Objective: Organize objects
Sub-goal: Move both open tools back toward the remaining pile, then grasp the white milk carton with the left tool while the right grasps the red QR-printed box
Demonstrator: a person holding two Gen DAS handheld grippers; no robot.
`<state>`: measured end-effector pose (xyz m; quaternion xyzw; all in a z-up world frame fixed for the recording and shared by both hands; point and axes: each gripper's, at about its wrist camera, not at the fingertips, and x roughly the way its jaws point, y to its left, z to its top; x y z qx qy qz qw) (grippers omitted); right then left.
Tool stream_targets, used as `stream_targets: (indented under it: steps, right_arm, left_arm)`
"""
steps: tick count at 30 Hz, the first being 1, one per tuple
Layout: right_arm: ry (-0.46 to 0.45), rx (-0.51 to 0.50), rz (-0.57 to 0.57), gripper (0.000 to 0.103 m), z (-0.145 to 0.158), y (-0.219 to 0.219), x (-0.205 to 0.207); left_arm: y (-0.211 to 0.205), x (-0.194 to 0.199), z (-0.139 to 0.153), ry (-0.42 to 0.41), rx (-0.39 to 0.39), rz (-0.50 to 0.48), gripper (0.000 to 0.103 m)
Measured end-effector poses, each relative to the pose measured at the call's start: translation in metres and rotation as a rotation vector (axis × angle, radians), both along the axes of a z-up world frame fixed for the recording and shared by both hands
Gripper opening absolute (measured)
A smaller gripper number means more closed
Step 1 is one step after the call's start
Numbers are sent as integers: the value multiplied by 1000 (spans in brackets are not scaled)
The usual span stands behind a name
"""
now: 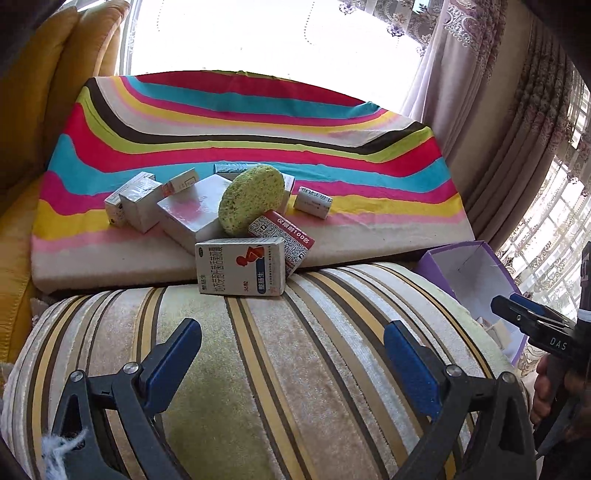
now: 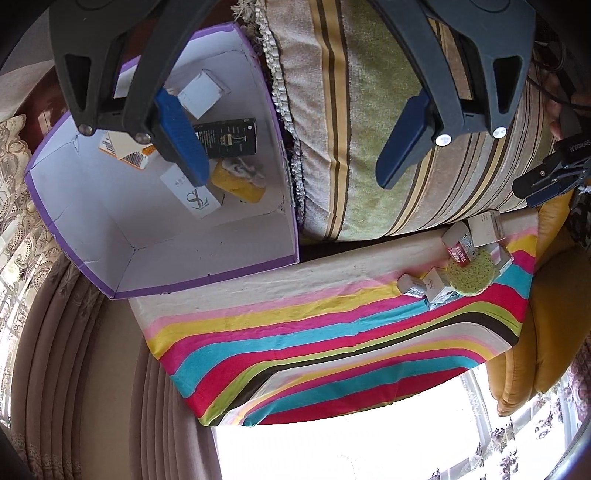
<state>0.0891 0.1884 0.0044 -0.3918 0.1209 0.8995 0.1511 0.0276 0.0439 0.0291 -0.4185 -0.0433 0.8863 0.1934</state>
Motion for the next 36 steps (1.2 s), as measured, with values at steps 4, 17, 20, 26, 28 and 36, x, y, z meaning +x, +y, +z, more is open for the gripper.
stream_targets:
  steps: [4, 17, 20, 26, 28, 36]
  right_arm:
    - [-8, -2, 46, 93, 0, -15, -7]
    - [-54, 23, 194, 93, -10, -59, -35]
    - [-54, 16, 203, 93, -10, -62, -41]
    - [-66, 20, 230, 93, -11, -70, -56]
    - [-70, 24, 242, 93, -11, -73, -61]
    - [-79, 29, 288, 93, -13, -82, -84]
  left_arm:
    - [-14, -5, -2, -12, 7, 26, 100]
    - [-25, -55, -14, -99, 50, 17, 100]
    - [-23, -67, -17, -119, 61, 6, 100]
    - [-15, -87, -27, -166, 42, -10, 100]
    - [-13, -90, -28, -172, 41, -9, 100]
    - [-16, -94, -34, -201, 87, -27, 72]
